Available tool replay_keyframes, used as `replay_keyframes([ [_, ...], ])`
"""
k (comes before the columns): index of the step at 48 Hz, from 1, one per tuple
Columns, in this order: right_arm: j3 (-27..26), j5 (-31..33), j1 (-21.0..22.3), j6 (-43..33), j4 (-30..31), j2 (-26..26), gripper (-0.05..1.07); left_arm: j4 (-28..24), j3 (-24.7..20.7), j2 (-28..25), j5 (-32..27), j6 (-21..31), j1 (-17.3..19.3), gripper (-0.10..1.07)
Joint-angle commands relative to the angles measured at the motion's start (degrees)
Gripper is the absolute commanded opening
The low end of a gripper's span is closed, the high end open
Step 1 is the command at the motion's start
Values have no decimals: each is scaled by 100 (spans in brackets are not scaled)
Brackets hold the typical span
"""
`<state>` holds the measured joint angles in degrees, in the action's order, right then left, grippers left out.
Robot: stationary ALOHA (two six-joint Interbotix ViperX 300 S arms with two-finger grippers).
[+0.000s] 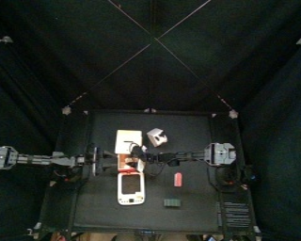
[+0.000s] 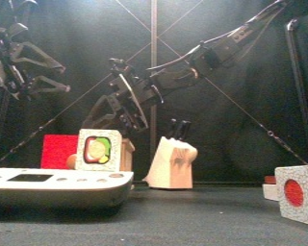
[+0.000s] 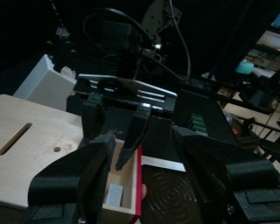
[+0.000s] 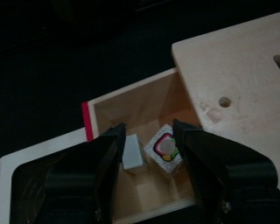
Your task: Grab white sushi piece from stove
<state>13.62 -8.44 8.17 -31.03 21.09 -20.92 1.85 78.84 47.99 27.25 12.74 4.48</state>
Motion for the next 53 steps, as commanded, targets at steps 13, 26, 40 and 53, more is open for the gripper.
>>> replay_keyframes([
  [13, 290, -26, -176, 9, 0, 914, 83, 0, -62, -18, 44, -9, 26, 89],
  [26, 1090, -26, -835, 0, 0, 1617, 83, 0, -44, -18, 53, 9, 26, 89],
  [40, 1477, 18, -1652, 9, 26, 1705, 83, 0, -44, -18, 44, 0, 26, 89],
  [53, 1362, 281, -1784, -26, 18, 1415, 83, 0, -35, -26, 53, 0, 44, 89],
])
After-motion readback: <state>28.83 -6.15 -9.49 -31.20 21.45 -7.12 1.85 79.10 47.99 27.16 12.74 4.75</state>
